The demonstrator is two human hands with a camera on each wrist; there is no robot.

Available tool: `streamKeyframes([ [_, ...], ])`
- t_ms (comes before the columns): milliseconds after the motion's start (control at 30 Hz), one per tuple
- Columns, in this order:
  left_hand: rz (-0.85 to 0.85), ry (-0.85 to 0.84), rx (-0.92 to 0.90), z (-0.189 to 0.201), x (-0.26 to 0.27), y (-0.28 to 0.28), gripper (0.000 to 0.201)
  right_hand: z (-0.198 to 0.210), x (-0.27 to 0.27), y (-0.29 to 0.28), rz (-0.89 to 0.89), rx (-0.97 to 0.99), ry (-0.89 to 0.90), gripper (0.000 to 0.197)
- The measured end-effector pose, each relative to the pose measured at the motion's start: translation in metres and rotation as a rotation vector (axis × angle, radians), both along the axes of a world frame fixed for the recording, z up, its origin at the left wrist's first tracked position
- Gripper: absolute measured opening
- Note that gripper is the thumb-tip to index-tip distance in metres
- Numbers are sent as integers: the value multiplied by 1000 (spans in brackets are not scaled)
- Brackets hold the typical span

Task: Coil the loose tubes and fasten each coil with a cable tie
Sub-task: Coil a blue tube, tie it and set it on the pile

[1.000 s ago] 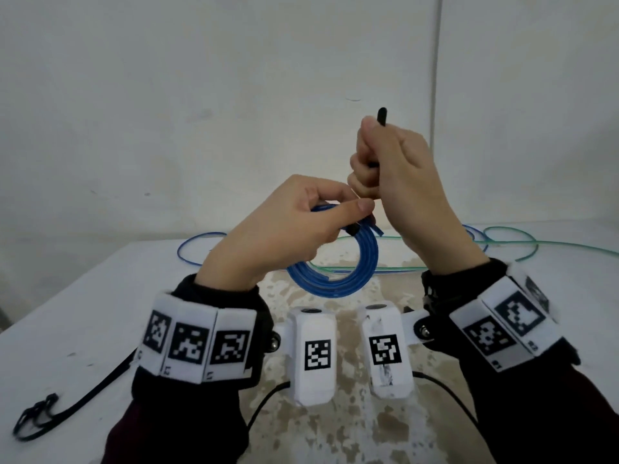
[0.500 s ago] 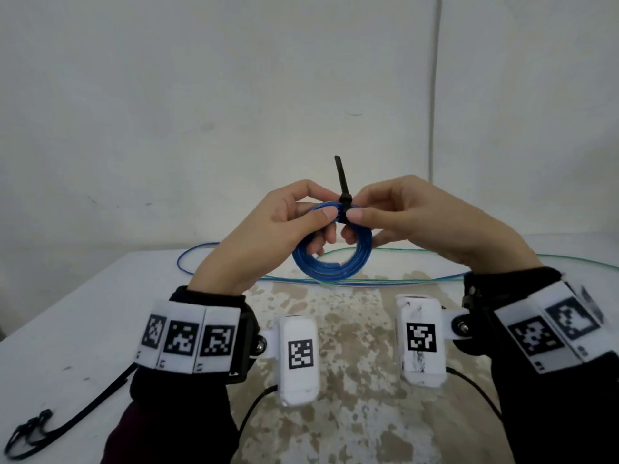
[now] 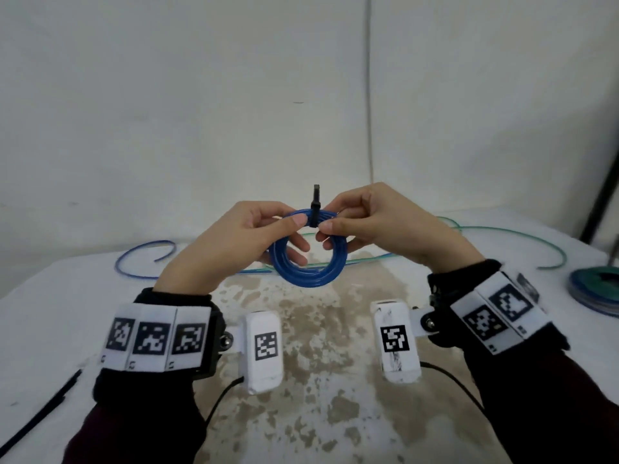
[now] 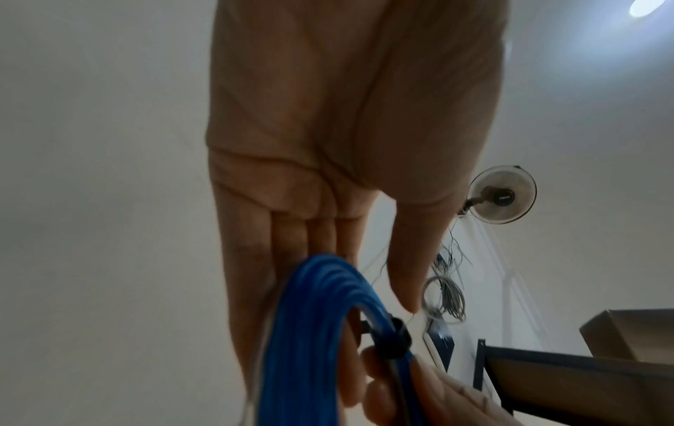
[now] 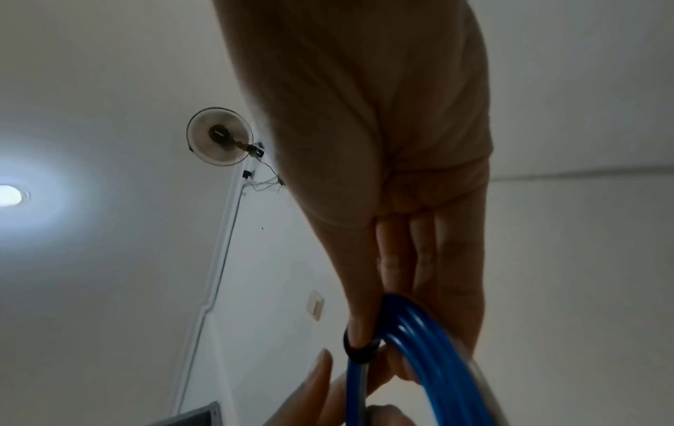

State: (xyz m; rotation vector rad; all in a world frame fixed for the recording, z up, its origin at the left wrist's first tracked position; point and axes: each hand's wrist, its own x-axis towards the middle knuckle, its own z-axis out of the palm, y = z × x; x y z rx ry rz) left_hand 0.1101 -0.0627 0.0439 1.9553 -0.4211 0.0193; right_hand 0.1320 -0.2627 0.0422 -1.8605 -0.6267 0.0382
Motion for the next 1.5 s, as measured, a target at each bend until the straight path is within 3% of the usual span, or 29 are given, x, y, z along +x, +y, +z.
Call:
streamKeyframes([
  [200, -62, 90, -160, -35, 17, -81, 23, -21, -28, -92, -321, 98, 67, 10],
  [333, -54, 273, -415, -64, 34, -154, 13, -39, -52, -167, -512, 254, 137, 5],
  [467, -126, 525, -603, -93, 46, -212, 17, -55, -67, -234, -703, 403, 194, 6],
  [600, -90, 726, -745, -115, 55, -242, 18, -68, -56, -294, -924, 515, 190, 6],
  [700, -12, 809, -815, -127, 64, -250, 19, -78, -44, -329, -1045, 652, 200, 12],
  [767, 10, 837, -839, -132, 67, -256, 20, -83, -44, -347, -1091, 697, 226, 5],
  [933, -26, 871, -817, -138, 72, -266, 20, -95, -53, -366, -1147, 742, 300, 6],
  [1233, -32, 886, -915, -153, 80, -257, 20, -102, -15, -353, -1122, 663, 513, 15],
  [1500, -47, 858, -926, -155, 79, -257, 21, -108, -4, -343, -1198, 674, 548, 15],
])
